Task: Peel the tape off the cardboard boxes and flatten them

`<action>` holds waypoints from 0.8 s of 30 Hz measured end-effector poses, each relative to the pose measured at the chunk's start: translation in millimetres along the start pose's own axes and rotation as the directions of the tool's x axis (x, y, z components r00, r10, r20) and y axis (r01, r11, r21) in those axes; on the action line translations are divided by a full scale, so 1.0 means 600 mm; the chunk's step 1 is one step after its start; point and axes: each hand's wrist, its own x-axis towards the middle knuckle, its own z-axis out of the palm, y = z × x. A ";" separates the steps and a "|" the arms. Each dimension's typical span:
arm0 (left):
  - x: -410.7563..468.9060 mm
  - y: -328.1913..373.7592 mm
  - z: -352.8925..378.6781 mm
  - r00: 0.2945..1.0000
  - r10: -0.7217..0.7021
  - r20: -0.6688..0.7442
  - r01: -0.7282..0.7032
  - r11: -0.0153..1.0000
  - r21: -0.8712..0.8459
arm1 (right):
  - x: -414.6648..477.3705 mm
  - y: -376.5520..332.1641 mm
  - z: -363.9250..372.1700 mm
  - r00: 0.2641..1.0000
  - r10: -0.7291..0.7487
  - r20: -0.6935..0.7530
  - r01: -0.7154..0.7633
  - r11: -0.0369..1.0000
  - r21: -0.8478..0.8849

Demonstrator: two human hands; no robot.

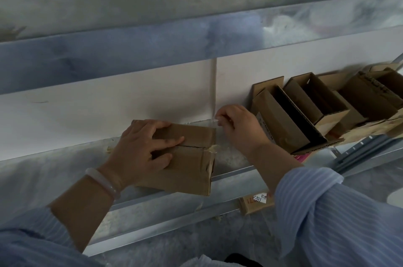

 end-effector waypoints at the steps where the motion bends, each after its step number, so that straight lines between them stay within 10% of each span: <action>1: 0.001 0.000 0.000 1.000 -0.015 0.002 0.015 1.000 0.000 | 0.001 -0.008 -0.004 1.000 -0.024 0.009 0.023 1.000 0.020; 12: 0.008 0.012 0.011 0.992 -0.081 -0.092 0.083 0.996 0.019 | -0.037 -0.043 -0.012 0.892 0.438 0.113 -0.406 0.664 0.628; 17: 0.011 0.023 0.016 0.984 -0.127 -0.129 0.129 0.992 0.006 | -0.050 -0.047 -0.015 0.774 0.582 0.251 -0.507 0.331 0.796; 24: 0.014 0.034 0.017 0.979 -0.161 -0.128 0.161 0.987 -0.011 | -0.075 -0.047 0.002 0.885 0.429 0.179 -0.463 0.785 0.411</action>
